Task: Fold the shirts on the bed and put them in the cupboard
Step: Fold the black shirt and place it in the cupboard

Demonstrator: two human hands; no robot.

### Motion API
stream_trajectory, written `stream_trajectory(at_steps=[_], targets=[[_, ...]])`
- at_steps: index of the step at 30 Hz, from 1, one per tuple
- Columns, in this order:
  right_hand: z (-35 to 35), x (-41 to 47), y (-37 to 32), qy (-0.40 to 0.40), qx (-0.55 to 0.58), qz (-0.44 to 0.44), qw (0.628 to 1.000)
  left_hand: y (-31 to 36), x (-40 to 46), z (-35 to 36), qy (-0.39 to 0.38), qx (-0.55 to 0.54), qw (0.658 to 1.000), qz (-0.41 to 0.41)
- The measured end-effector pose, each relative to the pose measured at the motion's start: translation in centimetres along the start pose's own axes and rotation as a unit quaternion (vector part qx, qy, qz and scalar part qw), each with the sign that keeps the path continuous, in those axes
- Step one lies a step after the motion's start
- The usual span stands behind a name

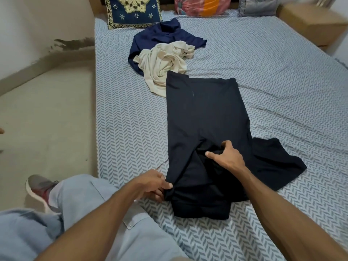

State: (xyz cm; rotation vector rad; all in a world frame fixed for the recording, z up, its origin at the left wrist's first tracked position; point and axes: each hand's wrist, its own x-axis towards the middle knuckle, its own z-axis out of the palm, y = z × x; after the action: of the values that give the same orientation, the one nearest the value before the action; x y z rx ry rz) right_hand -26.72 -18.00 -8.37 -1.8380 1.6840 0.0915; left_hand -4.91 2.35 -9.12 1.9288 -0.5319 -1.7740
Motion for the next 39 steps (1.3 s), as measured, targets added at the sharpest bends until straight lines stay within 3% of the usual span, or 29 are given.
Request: stream_trajectory(at_steps=[5, 8, 13, 16, 18, 20, 22, 23, 25, 26, 29, 31, 35, 39], targets=[[0.8, -2.2, 2.9, -0.062, 0.162, 0.043, 0.984, -1.4, -0.8, 0.6, -0.023, -0.075, 0.996, 0.035], [1.6, -3.8, 3.7, -0.103, 0.245, 0.050, 0.963, -1.5, -1.5, 1.4, 0.025, 0.049, 0.996, 0.069], [0.1, -4.2, 3.9, -0.023, 0.502, 0.081, 0.861, -2.1, -1.6, 3.4, 0.115, 0.179, 0.969, 0.128], [-0.8, -3.6, 4.7, 0.038, 0.526, 0.098, 0.844, -2.2, -2.0, 3.9, 0.126, 0.245, 0.949, 0.155], [-0.7, -3.3, 5.6, 0.065, 0.505, 0.113, 0.853, -2.0, -2.3, 4.4, 0.131, 0.283, 0.932, 0.183], [-0.3, -3.6, 6.2, 0.092, 0.425, 0.114, 0.893, -2.3, -2.2, 4.6, 0.137, 0.322, 0.910, 0.223], [0.8, -4.0, 7.1, 0.143, 0.215, 0.055, 0.965, -2.7, -2.3, 4.9, 0.150, 0.377, 0.877, 0.258], [1.3, -4.5, 7.4, 0.181, 0.096, -0.004, 0.979, -2.9, -2.3, 5.0, 0.155, 0.405, 0.858, 0.275], [2.5, -5.8, 7.5, 0.241, -0.068, -0.166, 0.954, -3.2, -2.4, 5.4, 0.157, 0.433, 0.835, 0.303], [3.1, -6.5, 7.4, 0.235, -0.102, -0.260, 0.931, -3.3, -2.4, 5.4, 0.160, 0.427, 0.834, 0.311], [5.3, -8.5, 6.7, 0.137, -0.177, -0.436, 0.872, -3.8, -1.9, 5.5, 0.195, 0.371, 0.856, 0.304], [6.7, -9.2, 5.9, 0.110, -0.214, -0.466, 0.851, -4.0, -1.8, 5.4, 0.218, 0.353, 0.864, 0.286], [8.6, -9.6, 5.6, 0.093, -0.184, -0.513, 0.834, -4.6, -1.7, 4.7, 0.261, 0.322, 0.876, 0.247], [8.3, -10.4, 6.2, 0.021, -0.155, -0.518, 0.841, -5.1, -2.0, 4.1, 0.310, 0.325, 0.875, 0.182]])
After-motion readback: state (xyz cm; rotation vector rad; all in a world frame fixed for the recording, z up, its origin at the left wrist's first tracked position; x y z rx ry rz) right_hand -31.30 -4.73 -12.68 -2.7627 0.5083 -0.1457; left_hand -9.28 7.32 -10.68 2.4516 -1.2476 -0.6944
